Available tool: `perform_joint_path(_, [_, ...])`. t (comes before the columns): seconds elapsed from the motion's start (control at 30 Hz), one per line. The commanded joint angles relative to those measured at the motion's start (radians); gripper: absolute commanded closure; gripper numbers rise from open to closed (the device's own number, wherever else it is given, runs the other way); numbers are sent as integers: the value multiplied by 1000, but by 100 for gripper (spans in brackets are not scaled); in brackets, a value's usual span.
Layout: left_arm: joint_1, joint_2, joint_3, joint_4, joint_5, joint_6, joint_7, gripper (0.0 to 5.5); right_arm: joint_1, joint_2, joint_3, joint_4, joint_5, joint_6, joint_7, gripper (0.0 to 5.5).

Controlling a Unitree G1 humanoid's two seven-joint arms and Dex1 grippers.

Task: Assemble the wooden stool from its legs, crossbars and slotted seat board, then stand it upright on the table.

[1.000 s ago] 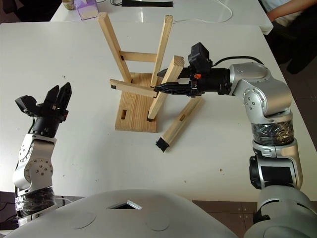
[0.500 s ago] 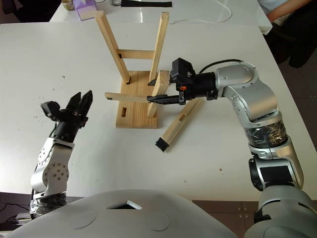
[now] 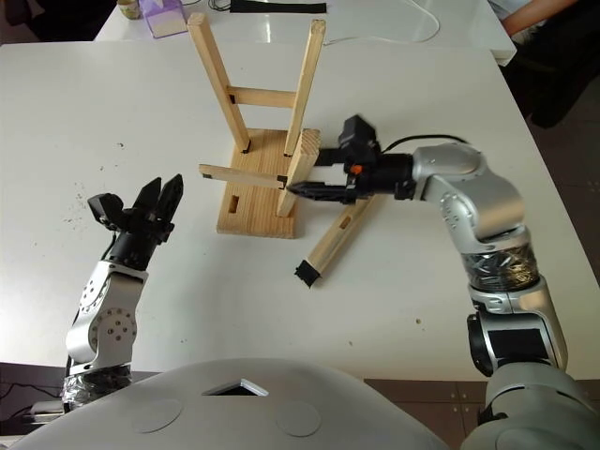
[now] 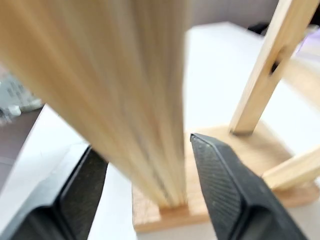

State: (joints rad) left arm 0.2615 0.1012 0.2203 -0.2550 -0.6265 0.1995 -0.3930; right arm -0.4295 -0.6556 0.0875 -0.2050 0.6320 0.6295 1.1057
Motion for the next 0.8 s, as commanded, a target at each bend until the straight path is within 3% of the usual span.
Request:
perform_joint_path(0.03, [13, 22, 36, 43, -3, -11, -20, 245, 42, -55, -50, -54, 11, 35, -10, 200])
perform_joint_path(0.23, [55, 36, 63, 65, -4, -4, -32, 245, 282, -221, 0, -53, -223, -134, 10, 200])
perform_joint_path(0.5, [82, 36, 65, 56, -1, 21, -11, 245, 359, -85, 231, -267, -445, -213, -165, 200])
perform_joint_path(0.8, [173, 30, 36, -72, -14, 96, 11, 245, 375, -115, 445, -318, -573, -140, -141, 200])
